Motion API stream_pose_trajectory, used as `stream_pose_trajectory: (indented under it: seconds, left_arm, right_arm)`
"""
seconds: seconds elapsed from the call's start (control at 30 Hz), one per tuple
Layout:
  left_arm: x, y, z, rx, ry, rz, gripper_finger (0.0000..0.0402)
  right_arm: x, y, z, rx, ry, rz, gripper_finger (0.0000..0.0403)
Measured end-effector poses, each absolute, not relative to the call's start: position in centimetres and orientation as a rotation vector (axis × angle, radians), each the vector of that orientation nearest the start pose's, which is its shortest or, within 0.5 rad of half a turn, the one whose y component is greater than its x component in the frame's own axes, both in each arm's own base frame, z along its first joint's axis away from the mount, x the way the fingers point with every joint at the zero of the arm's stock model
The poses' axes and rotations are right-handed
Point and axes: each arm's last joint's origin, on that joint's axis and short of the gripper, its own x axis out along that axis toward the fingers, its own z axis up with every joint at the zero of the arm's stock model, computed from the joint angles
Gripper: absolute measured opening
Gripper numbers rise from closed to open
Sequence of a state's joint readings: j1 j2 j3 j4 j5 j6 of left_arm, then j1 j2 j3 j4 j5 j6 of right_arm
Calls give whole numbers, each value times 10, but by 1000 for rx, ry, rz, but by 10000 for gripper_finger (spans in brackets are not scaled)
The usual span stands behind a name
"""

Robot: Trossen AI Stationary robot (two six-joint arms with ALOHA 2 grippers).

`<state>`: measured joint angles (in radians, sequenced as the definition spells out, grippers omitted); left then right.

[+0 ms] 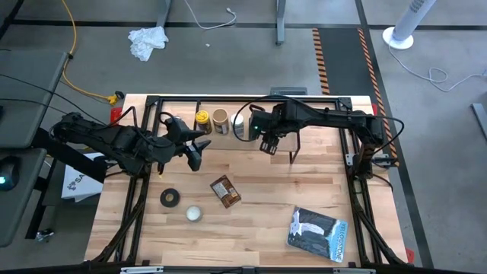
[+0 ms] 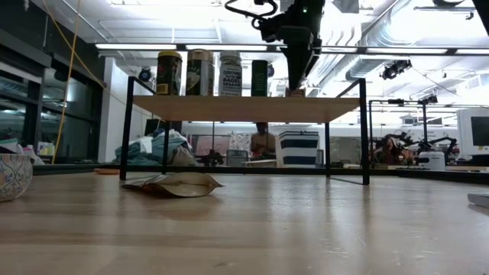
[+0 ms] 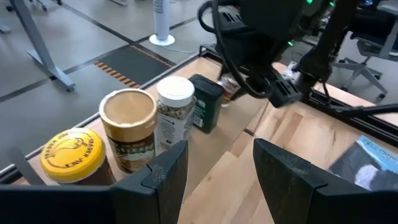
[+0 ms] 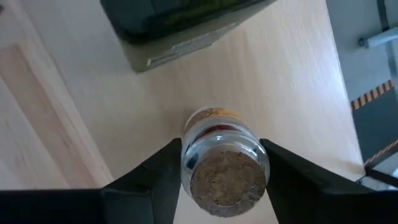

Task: Shelf spices
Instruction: Put the brown seasoning bottle on the shelf

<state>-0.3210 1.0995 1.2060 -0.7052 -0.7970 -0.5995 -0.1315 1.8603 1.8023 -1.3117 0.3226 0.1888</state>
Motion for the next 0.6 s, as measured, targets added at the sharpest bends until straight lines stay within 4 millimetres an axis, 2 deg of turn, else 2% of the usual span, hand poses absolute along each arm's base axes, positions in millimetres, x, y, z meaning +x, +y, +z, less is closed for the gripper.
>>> stream_pose_trajectory:
  seconds: [0.3,0.43,0.6]
  left_arm:
    - [206,-47,375,-251,360,582,179]
    - [206,-47,375,-246,362,581,179]
    - [206,-47,375,-208,373,573,179]
  right_arm:
    - [357,-56,309,14,1346,-466,249]
    - [355,-55,310,16,1373,-447,255]
    - [356,-57,323,-16,1336,-424,256]
